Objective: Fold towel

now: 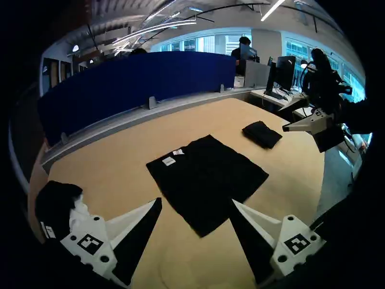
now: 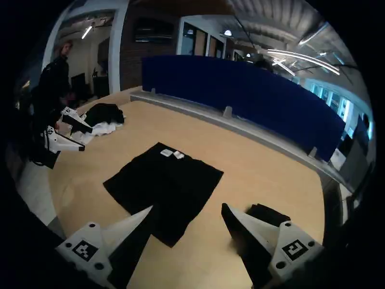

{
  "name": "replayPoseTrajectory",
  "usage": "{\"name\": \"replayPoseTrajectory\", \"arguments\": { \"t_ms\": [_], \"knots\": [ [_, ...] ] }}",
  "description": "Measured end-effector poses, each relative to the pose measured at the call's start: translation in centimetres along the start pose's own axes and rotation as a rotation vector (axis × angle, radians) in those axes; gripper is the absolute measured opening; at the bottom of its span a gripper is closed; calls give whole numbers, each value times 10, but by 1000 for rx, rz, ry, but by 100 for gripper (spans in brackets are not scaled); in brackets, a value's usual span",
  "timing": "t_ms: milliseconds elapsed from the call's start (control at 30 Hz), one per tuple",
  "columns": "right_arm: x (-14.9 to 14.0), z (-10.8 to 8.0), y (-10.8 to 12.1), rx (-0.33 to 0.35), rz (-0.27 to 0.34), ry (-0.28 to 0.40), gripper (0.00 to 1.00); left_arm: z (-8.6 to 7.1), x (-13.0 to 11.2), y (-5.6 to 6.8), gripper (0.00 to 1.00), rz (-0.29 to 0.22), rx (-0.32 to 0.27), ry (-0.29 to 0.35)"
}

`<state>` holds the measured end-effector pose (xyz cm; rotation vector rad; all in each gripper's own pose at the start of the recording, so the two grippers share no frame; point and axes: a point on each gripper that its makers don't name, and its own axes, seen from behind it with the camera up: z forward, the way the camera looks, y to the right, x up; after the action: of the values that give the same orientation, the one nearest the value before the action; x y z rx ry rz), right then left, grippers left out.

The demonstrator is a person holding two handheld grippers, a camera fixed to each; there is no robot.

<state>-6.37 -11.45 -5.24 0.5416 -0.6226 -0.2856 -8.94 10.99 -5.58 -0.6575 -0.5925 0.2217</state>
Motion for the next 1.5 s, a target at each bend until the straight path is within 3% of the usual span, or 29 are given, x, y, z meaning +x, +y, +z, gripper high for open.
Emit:
{"name": "replayPoseTrajectory", "arguments": {
  "t_ms": [500, 800, 1100, 1500],
  "knots": [
    [-66, 43, -23, 45, -10, -95, 100, 57, -83, 12, 98, 37, -49, -153],
    [-102, 53, -31, 67, -14, -164, 100, 77, -123, 16, 98, 76, -79, -275],
    [-123, 58, -37, 77, 18, -192, 100, 85, -127, 19, 98, 45, -95, -294],
    [-139, 68, -45, 92, 25, -226, 96, 89, -127, 24, 97, 59, -106, -296]
  ]
}}
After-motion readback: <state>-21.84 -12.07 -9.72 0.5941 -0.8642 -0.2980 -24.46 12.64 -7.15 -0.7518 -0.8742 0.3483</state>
